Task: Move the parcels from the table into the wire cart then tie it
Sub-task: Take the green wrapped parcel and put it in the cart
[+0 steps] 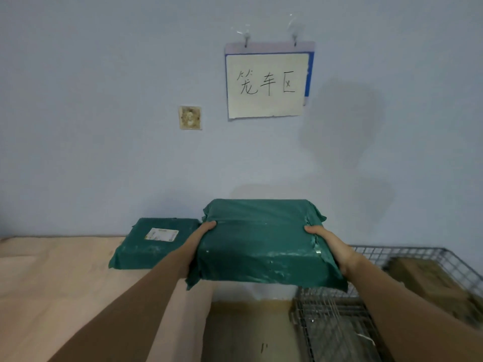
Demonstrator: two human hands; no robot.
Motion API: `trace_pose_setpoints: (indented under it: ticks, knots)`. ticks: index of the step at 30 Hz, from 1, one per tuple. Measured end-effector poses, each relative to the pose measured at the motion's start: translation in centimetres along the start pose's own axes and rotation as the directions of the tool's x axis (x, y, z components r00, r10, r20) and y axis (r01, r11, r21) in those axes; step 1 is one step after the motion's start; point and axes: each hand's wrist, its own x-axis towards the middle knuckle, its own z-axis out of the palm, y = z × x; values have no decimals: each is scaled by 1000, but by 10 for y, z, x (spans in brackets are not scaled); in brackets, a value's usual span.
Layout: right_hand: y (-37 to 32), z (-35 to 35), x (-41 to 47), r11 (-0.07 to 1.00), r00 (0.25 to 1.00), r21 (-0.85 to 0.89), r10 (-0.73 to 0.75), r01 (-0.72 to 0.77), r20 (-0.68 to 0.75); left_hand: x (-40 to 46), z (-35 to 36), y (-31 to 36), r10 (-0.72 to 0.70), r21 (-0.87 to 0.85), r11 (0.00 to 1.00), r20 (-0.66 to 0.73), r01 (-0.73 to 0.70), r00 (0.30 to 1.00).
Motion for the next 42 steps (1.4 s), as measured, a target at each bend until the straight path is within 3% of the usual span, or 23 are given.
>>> trace_pose_setpoints:
  ticks: [13, 26, 34, 42]
  knots:
    - [79, -207, -203, 981, 960, 189, 5, 50, -278, -65, 246, -82, -56, 171, 985, 354, -6, 934]
    - [154, -338, -336, 939, 824, 299, 32, 169, -565, -84, 451, -121, -218, 360, 932, 637, -35, 740]
    - [195, -423, -394, 916, 791, 357, 79, 182, -607, -103, 564, -163, -305, 436, 899, 692, -42, 654]
    - [202, -528, -426, 900, 785, 384, 82, 206, -614, -120, 669, -204, -311, 385, 922, 686, 35, 658]
